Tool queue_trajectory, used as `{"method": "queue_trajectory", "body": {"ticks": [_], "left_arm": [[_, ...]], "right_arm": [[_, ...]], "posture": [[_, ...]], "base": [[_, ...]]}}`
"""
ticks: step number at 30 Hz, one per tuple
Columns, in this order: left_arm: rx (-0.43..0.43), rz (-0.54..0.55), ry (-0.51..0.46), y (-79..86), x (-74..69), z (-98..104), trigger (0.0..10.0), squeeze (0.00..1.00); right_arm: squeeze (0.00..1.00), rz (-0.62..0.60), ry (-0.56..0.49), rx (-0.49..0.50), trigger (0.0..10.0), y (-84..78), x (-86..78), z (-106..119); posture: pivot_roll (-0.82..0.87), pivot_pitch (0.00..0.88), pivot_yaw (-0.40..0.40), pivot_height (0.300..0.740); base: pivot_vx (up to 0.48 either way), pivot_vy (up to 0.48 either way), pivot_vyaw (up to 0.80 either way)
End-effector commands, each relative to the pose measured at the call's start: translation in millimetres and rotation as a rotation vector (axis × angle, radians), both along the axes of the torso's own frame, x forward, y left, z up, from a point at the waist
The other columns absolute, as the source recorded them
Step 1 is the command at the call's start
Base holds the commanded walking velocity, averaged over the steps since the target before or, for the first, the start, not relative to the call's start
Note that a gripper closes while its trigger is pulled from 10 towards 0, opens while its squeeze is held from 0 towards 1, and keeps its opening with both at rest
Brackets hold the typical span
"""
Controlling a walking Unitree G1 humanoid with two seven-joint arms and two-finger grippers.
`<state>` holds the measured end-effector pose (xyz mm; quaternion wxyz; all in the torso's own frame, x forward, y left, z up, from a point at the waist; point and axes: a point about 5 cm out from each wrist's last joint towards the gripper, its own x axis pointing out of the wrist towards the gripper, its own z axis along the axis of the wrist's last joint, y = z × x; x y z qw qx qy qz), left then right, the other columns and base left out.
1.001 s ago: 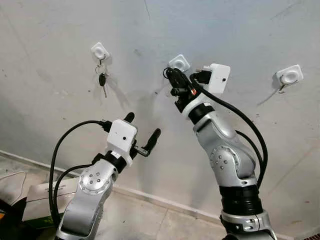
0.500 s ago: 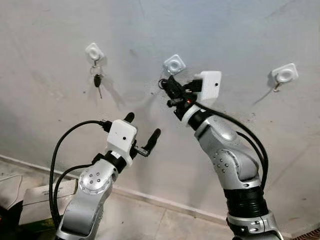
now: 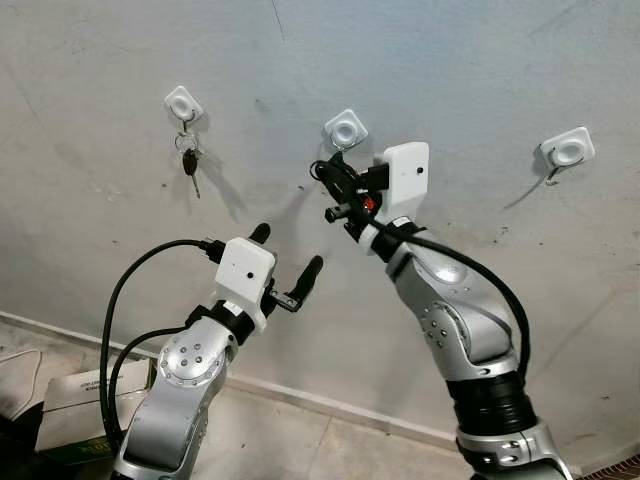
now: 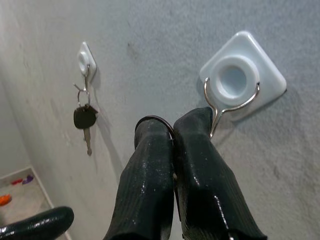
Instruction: Hang keys on a hook
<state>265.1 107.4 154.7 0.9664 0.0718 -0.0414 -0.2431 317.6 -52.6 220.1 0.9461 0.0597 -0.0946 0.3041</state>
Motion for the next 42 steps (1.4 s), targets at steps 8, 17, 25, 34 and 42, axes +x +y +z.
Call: {"method": "queue_trajectory", "body": {"ticks": [8, 17, 25, 34, 42], "left_arm": [[0.022, -0.010, 0.006, -0.7, 1.3, -2.3, 10.0, 0.00], [0.026, -0.009, 0.006, -0.7, 1.3, -2.4, 10.0, 0.00], [0.031, -0.005, 0.006, -0.7, 1.2, -2.6, 10.0, 0.00], [0.030, -0.009, 0.011, -1.4, 1.0, -3.3, 10.0, 0.00], [0.029, -0.004, 0.012, -1.2, 1.3, -3.6, 10.0, 0.00]], "right_arm": [[0.00, -0.064, -0.111, 0.058, 10.0, 15.3, 4.6, 22.7], [0.00, 0.066, -0.074, -0.037, 10.0, 45.1, 3.3, 9.1], [0.00, 0.206, -0.033, -0.251, 10.0, 64.0, -8.9, -25.1], [0.00, 0.182, -0.060, -0.262, 10.0, 60.8, -8.3, -24.1], [0.00, -0.016, -0.143, -0.111, 10.0, 42.1, 3.9, -0.7]], "posture": [[0.09, 0.000, 0.029, 0.740], [0.10, 0.000, 0.021, 0.740], [0.10, 0.000, 0.021, 0.740], [0.10, 0.000, 0.022, 0.740], [0.09, 0.000, 0.021, 0.740]], "base": [[0.000, 0.000, 0.00], [0.000, 0.000, 0.00], [0.000, 0.000, 0.00], [0.000, 0.000, 0.00], [0.000, 0.000, 0.00]]}}
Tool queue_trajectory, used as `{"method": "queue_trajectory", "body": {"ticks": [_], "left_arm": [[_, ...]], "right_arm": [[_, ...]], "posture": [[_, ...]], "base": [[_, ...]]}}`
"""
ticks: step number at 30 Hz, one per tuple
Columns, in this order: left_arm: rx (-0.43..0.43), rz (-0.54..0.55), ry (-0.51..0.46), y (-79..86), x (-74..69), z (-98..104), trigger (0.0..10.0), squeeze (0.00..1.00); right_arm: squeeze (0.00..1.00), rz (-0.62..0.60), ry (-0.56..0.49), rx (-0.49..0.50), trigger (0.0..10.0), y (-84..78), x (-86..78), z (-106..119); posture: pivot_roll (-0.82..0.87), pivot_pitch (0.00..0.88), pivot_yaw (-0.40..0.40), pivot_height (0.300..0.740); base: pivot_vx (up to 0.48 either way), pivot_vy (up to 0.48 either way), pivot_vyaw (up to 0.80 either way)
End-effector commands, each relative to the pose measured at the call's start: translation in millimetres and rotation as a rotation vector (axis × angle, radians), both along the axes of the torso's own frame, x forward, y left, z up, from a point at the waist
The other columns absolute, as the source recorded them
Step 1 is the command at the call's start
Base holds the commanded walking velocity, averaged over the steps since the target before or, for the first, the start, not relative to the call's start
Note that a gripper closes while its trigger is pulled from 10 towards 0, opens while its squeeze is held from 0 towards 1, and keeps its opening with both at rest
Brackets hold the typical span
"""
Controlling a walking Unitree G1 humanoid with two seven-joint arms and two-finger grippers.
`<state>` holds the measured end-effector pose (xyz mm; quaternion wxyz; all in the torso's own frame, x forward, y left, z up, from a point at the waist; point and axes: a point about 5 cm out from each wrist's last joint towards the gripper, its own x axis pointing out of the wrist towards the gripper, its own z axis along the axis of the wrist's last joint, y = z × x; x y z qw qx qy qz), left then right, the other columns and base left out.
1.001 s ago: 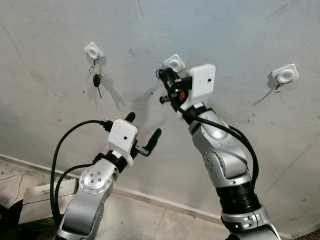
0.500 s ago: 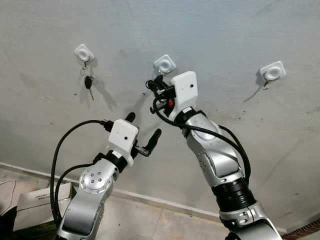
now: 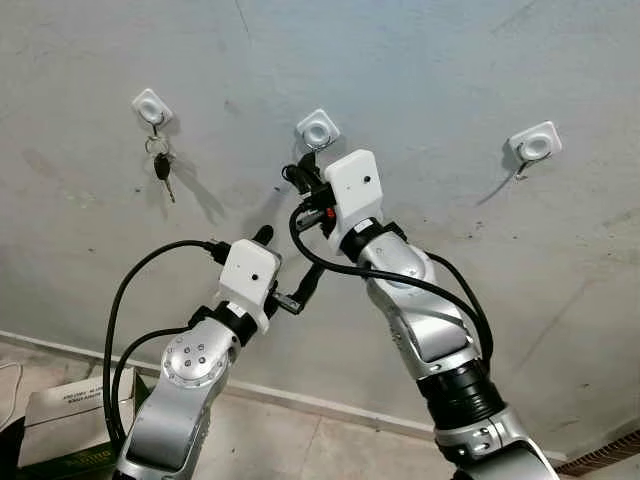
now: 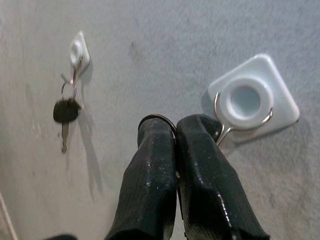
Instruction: Hang keys on a hook
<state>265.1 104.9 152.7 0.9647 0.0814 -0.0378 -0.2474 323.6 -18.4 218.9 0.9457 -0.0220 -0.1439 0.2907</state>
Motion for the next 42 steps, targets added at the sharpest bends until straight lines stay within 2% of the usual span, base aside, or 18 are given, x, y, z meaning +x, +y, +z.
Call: {"method": "queue_trajectory", "body": {"ticks": [1, 4, 9, 27, 34, 42], "left_arm": [[0.008, 0.004, 0.009, 1.1, 1.2, -1.8, 10.0, 0.00], [0.009, 0.005, 0.008, 1.1, 1.6, -1.8, 10.0, 0.00], [0.008, 0.008, 0.005, 0.7, 1.9, -1.6, 10.0, 0.00], [0.005, 0.008, 0.008, 0.7, 1.3, -1.9, 10.0, 0.00], [0.007, 0.007, 0.009, 1.4, 0.7, -2.0, 10.0, 0.00], [0.008, 0.006, 0.011, 1.6, 0.9, -2.3, 10.0, 0.00]], "right_arm": [[0.00, 0.019, -0.002, 0.028, 10.0, 5.5, -1.0, 2.2], [0.00, -0.030, -0.007, 0.074, 10.0, -0.5, 2.6, 5.0], [0.00, -0.146, -0.071, 0.046, 10.0, -8.0, 10.1, 10.2], [0.00, -0.263, -0.107, 0.077, 10.0, -28.1, 17.7, 17.5], [0.00, -0.281, -0.050, 0.082, 10.0, -36.3, 18.6, 8.3], [0.00, -0.251, 0.122, 0.090, 10.0, -41.3, 15.7, -10.8]], "posture": [[0.09, 0.000, 0.021, 0.740], [0.10, 0.000, 0.021, 0.740], [0.10, 0.000, 0.020, 0.740], [0.10, 0.000, 0.018, 0.740], [0.10, 0.000, 0.021, 0.740], [0.09, 0.000, 0.022, 0.740]], "base": [[0.000, 0.000, 0.00], [0.000, 0.000, 0.00], [0.000, 0.000, 0.00], [0.000, 0.000, 0.00], [0.000, 0.000, 0.00], [0.000, 0.000, 0.00]]}}
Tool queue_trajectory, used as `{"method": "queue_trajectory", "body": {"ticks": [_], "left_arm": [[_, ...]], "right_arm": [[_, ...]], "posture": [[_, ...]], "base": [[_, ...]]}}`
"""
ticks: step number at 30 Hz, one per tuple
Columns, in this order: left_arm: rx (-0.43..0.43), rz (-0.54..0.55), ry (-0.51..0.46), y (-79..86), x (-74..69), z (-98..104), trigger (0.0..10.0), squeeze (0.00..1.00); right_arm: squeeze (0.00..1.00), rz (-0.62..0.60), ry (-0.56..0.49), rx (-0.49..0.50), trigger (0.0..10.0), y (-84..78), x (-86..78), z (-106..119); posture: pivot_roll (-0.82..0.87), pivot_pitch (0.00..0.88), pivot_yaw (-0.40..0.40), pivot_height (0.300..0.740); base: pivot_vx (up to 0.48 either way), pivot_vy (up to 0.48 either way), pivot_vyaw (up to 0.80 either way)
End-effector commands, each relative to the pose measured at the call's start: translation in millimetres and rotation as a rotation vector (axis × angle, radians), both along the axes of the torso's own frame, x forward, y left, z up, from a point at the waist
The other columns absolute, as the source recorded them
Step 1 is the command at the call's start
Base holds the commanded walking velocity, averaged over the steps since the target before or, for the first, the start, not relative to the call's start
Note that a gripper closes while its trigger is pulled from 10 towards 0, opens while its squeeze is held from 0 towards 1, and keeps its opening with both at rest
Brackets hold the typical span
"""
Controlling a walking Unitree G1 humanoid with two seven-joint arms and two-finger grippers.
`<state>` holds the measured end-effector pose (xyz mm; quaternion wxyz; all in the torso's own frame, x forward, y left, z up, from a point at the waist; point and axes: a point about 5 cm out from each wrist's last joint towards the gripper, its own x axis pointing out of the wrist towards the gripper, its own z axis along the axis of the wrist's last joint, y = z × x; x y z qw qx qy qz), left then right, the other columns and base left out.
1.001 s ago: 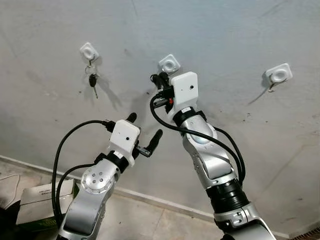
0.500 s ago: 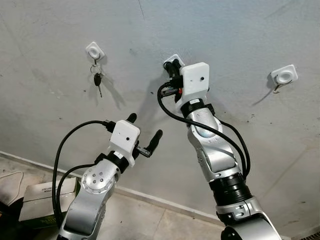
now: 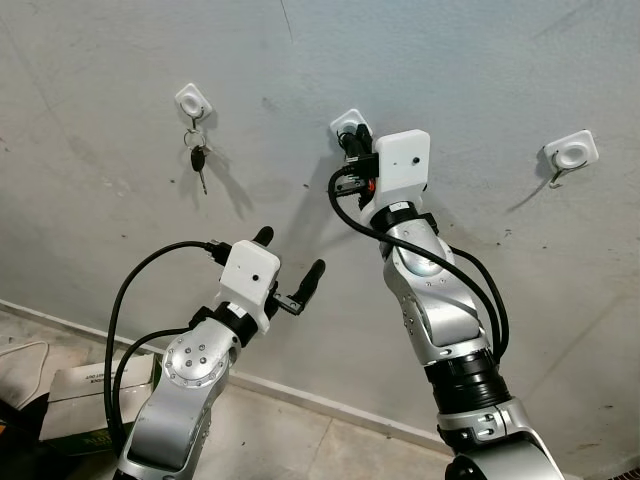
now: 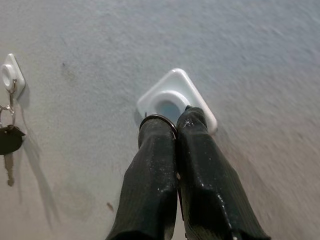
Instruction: Hang keys on a hook
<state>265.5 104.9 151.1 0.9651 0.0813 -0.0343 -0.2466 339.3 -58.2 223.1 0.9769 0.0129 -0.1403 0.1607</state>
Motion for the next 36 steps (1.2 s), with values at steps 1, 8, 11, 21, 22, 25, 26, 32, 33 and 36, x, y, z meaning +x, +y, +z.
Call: {"method": "queue_trajectory", "body": {"ticks": [1, 8, 11, 21, 22, 25, 26, 32, 33, 36], "left_arm": [[0.007, 0.002, 0.005, 1.1, 0.4, -0.9, 10.0, 0.00], [0.010, -0.003, 0.004, 0.5, 0.7, -1.2, 10.0, 0.00], [0.011, -0.005, 0.003, 0.3, 0.9, -1.5, 10.0, 0.00], [0.014, -0.002, 0.000, 0.6, 0.0, -1.2, 10.0, 0.00], [0.014, -0.002, 0.000, 0.6, 0.0, -1.1, 10.0, 0.00], [0.014, -0.004, 0.000, 0.8, -0.1, -1.2, 10.0, 0.00], [0.014, -0.004, 0.000, 0.8, -0.2, -1.3, 10.0, 0.00], [0.013, -0.006, 0.002, 0.9, -0.1, -1.3, 10.0, 0.00], [0.013, -0.006, 0.003, 0.9, 0.0, -1.3, 10.0, 0.00], [0.013, -0.007, 0.004, 0.9, 0.2, -1.4, 10.0, 0.00]], "right_arm": [[0.00, 0.007, 0.110, 0.001, 10.0, -3.3, -1.2, -18.3], [0.00, 0.008, 0.182, 0.031, 10.0, -6.2, -2.2, -24.2], [0.00, 0.017, 0.209, 0.041, 10.0, -5.1, -2.3, -24.9], [0.00, 0.019, 0.266, 0.123, 10.0, -2.6, 0.3, -21.7], [0.00, 0.019, 0.270, 0.137, 10.0, -3.1, 0.3, -20.4], [0.00, 0.014, 0.273, 0.168, 10.0, -5.0, 0.1, -17.9], [0.00, 0.009, 0.273, 0.180, 10.0, -6.0, 0.2, -17.0], [0.00, -0.007, 0.255, 0.223, 10.0, -8.8, 0.4, -6.5], [0.00, -0.007, 0.252, 0.226, 10.0, -9.0, 0.4, -4.8], [0.00, -0.008, 0.248, 0.243, 10.0, -10.2, 0.6, 0.6]], "posture": [[0.09, 0.000, 0.023, 0.740], [0.09, 0.000, 0.024, 0.740], [0.09, 0.000, 0.026, 0.740], [0.10, 0.000, 0.020, 0.740], [0.10, 0.000, 0.020, 0.740], [0.09, 0.000, 0.021, 0.740], [0.09, 0.000, 0.021, 0.740], [0.09, 0.000, 0.024, 0.740], [0.09, 0.000, 0.026, 0.740], [0.09, 0.000, 0.026, 0.740]], "base": [[0.000, 0.000, 0.00], [0.000, 0.000, 0.00], [0.000, 0.000, 0.00], [0.000, 0.000, 0.00], [0.000, 0.000, 0.00], [0.000, 0.000, 0.00], [0.000, 0.000, 0.00], [0.000, 0.000, 0.00], [0.000, 0.000, 0.00], [0.000, 0.000, 0.00]]}}
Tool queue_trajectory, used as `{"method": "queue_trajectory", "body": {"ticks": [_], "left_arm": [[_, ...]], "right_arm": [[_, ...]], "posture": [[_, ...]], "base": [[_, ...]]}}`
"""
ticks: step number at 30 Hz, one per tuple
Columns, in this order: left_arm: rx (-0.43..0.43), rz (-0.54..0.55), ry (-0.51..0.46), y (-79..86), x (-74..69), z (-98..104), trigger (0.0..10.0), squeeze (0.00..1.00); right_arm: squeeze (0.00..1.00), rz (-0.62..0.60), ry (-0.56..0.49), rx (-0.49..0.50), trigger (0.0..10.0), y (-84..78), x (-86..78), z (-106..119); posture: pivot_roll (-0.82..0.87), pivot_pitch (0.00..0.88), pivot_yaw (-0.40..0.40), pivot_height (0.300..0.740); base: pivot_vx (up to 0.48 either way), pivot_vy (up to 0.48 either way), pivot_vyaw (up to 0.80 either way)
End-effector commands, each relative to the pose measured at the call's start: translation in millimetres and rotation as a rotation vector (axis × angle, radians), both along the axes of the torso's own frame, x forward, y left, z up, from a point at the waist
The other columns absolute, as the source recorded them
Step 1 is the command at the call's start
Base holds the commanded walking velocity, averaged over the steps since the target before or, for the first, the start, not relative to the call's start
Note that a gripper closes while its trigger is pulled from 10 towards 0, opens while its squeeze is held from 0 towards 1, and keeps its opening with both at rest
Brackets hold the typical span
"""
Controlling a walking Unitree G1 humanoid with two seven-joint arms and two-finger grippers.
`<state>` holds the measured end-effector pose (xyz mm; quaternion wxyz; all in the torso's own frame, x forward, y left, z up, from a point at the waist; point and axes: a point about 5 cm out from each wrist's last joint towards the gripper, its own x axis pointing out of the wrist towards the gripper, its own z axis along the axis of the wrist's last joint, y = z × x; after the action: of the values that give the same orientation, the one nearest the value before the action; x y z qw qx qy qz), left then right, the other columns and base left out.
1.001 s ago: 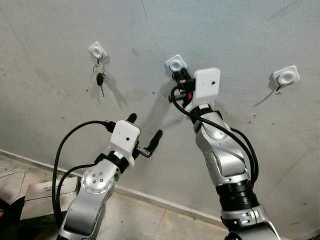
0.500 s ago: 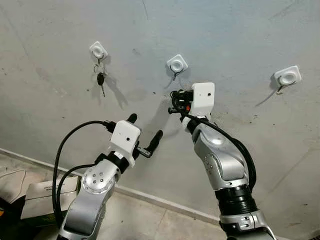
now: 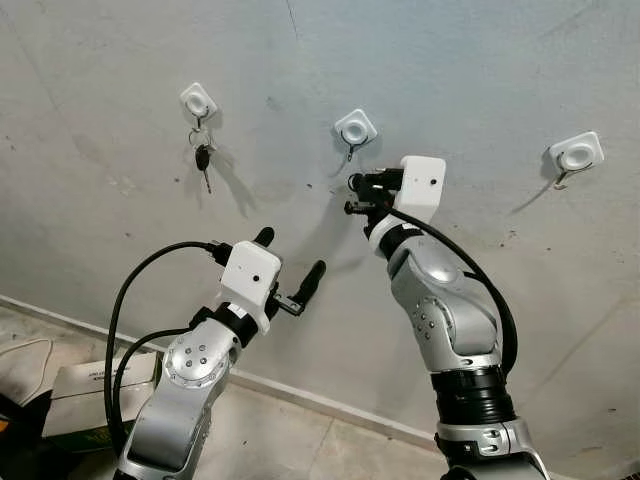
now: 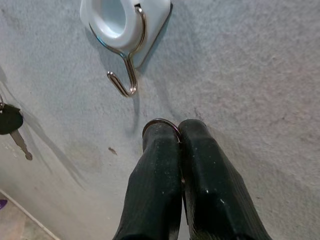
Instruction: Hang keys on a hook
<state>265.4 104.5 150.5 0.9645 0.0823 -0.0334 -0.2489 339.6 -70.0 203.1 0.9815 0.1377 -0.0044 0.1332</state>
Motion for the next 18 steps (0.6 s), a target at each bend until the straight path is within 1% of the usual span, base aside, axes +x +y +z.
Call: {"method": "queue_trajectory", "body": {"ticks": [1, 10, 18], "left_arm": [[0.010, -0.003, 0.003, 1.1, 0.3, -1.0, 10.0, 0.00], [0.008, -0.002, 0.004, 1.0, 1.0, -0.7, 10.0, 0.00], [0.007, -0.002, 0.006, 1.1, 1.2, -1.0, 10.0, 0.00]], "right_arm": [[0.00, -0.006, -0.068, 0.048, 10.0, 0.5, 0.4, 24.6], [0.00, -0.010, -0.083, 0.054, 10.0, 0.4, 0.8, 35.3], [0.00, 0.022, -0.099, 0.085, 10.0, 1.2, -2.9, 43.4]], "posture": [[0.09, 0.000, 0.026, 0.740], [0.09, 0.000, 0.025, 0.740], [0.09, 0.000, 0.026, 0.740]], "base": [[0.000, 0.000, 0.00], [0.000, 0.000, 0.00], [0.000, 0.000, 0.00]]}}
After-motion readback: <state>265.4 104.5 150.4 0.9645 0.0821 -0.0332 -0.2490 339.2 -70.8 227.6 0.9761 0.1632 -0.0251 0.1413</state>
